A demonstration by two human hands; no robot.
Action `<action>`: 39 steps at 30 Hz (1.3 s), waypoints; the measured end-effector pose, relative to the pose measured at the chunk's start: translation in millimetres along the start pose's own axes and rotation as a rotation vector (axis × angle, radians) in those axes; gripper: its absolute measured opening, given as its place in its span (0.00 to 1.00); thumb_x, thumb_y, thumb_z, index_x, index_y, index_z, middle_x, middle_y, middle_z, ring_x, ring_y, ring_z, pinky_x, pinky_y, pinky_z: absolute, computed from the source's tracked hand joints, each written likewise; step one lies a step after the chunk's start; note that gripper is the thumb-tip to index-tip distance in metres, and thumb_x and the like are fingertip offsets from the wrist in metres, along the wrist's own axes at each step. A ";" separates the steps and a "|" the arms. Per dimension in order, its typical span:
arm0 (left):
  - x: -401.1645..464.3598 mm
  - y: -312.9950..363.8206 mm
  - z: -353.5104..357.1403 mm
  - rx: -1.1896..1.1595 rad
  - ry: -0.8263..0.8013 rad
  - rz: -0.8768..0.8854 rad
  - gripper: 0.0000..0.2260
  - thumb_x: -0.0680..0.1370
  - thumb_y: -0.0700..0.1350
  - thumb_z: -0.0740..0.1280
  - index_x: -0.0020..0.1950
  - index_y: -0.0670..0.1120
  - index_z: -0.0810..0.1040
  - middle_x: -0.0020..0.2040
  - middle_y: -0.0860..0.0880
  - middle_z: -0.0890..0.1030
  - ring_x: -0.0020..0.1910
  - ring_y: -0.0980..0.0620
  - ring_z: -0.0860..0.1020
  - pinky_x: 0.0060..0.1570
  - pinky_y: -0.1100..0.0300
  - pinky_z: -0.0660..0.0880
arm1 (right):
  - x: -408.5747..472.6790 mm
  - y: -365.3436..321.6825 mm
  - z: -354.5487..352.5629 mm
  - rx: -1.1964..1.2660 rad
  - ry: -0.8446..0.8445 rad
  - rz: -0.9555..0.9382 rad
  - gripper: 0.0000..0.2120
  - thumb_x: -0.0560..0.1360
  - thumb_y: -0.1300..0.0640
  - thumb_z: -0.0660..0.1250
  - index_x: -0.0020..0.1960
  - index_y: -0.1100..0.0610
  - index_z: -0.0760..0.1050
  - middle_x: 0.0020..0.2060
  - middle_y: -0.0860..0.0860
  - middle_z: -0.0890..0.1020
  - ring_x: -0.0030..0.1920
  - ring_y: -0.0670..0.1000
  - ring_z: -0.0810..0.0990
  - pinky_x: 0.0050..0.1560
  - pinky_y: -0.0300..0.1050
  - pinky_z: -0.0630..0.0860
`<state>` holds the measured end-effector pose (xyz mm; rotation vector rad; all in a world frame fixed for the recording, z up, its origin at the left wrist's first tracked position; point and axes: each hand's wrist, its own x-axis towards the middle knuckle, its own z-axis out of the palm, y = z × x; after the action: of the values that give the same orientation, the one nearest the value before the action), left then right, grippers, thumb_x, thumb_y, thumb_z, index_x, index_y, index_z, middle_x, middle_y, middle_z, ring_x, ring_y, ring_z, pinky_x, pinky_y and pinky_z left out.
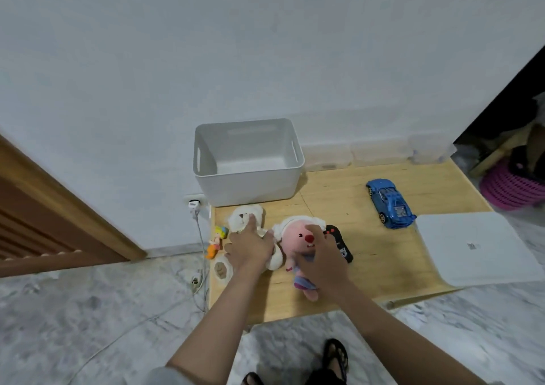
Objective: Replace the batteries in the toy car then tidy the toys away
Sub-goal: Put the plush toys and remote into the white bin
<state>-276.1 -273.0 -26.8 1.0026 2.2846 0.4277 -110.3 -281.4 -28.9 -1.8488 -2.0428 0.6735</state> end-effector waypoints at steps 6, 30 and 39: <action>8.6 -11.2 4.9 -0.068 0.116 0.071 0.20 0.75 0.52 0.65 0.67 0.62 0.71 0.58 0.41 0.78 0.55 0.39 0.76 0.50 0.48 0.77 | -10.8 6.5 -14.9 0.051 0.051 -0.033 0.31 0.68 0.44 0.72 0.66 0.49 0.64 0.50 0.52 0.73 0.42 0.49 0.75 0.37 0.39 0.71; 76.1 112.9 -164.8 -0.098 0.404 0.444 0.21 0.74 0.49 0.65 0.68 0.56 0.72 0.60 0.43 0.79 0.59 0.41 0.75 0.51 0.54 0.73 | 167.6 -153.7 -132.8 0.110 0.090 -0.160 0.27 0.67 0.48 0.71 0.60 0.53 0.62 0.54 0.57 0.71 0.44 0.58 0.74 0.41 0.44 0.69; 126.7 100.7 -123.6 -0.102 -0.072 0.379 0.31 0.73 0.40 0.66 0.75 0.50 0.62 0.68 0.48 0.74 0.63 0.50 0.75 0.56 0.66 0.68 | 231.0 -126.4 -82.6 -0.013 -0.103 -0.169 0.23 0.69 0.53 0.72 0.58 0.55 0.64 0.55 0.59 0.70 0.42 0.57 0.75 0.40 0.44 0.69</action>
<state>-367.0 -117.8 68.8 1.3778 1.9873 0.6447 -202.9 -49.2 87.9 -1.6561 -2.2425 0.7238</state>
